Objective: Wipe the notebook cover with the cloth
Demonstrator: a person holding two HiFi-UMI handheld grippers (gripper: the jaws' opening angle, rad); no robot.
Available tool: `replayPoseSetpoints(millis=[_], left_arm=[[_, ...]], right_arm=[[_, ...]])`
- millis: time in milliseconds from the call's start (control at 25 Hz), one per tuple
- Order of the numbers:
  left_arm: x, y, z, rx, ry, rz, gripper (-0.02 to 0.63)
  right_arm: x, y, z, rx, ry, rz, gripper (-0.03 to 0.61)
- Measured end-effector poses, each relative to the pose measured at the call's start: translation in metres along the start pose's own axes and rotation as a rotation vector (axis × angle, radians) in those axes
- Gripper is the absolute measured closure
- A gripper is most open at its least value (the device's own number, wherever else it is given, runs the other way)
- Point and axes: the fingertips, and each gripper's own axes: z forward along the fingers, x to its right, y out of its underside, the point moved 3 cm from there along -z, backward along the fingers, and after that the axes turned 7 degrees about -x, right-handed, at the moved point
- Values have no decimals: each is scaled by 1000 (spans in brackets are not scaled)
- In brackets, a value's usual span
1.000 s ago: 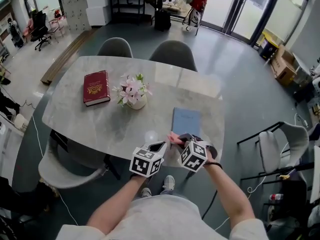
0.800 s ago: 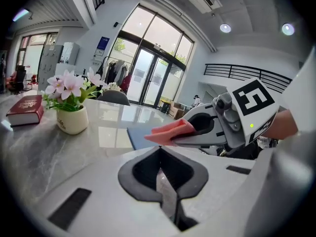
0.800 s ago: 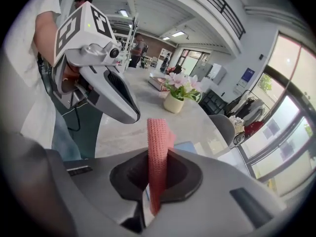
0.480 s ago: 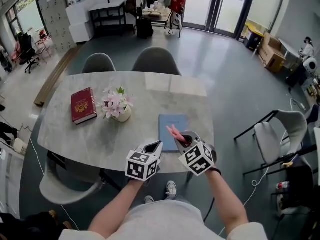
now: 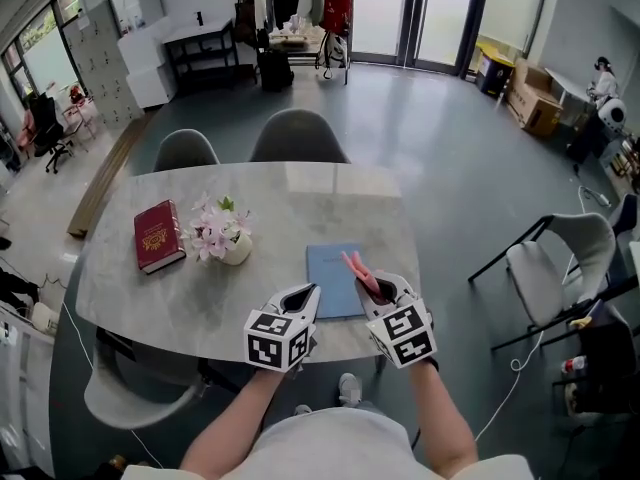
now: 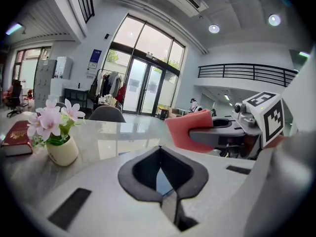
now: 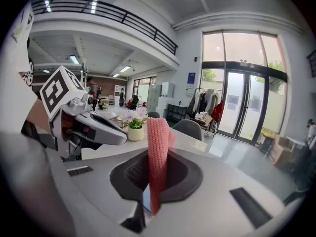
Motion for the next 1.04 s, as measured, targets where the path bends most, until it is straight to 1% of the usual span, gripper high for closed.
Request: replayPoseSetpoints(millis=[120, 200, 400, 680, 1040], left_arm=[[2, -5, 2, 5, -4, 6, 606], [0, -7, 4, 4, -9, 6, 606], [-2, -8, 8, -3, -19, 1, 606], [-7, -9, 17, -16, -25, -1, 606], [-10, -13, 22, -25, -24, 1, 606]], right_arm=[[7, 3, -3, 33, 10, 71, 565], [11, 3, -2, 44, 12, 91, 565], [16, 2, 2, 59, 9, 91, 565], [20, 4, 12, 53, -10, 99, 565], [22, 7, 19, 43, -14, 103, 565]])
